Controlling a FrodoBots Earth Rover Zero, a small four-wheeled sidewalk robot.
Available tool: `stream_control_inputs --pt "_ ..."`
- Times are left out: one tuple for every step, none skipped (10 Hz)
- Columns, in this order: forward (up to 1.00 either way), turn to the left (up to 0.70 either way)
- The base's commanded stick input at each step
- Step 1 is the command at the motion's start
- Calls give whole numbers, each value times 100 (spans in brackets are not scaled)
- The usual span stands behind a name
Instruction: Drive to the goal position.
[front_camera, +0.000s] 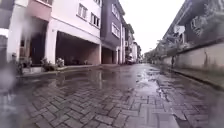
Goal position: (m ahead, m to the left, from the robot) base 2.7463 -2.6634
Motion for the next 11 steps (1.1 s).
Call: stream_control_inputs --pt "70 0" --pt "70 0" --pt "70 0" --pt "70 0" --pt "70 0" --pt "70 0" --pt "70 0" --pt "70 0" --pt "70 0" --pt "70 0" --pt "70 0"
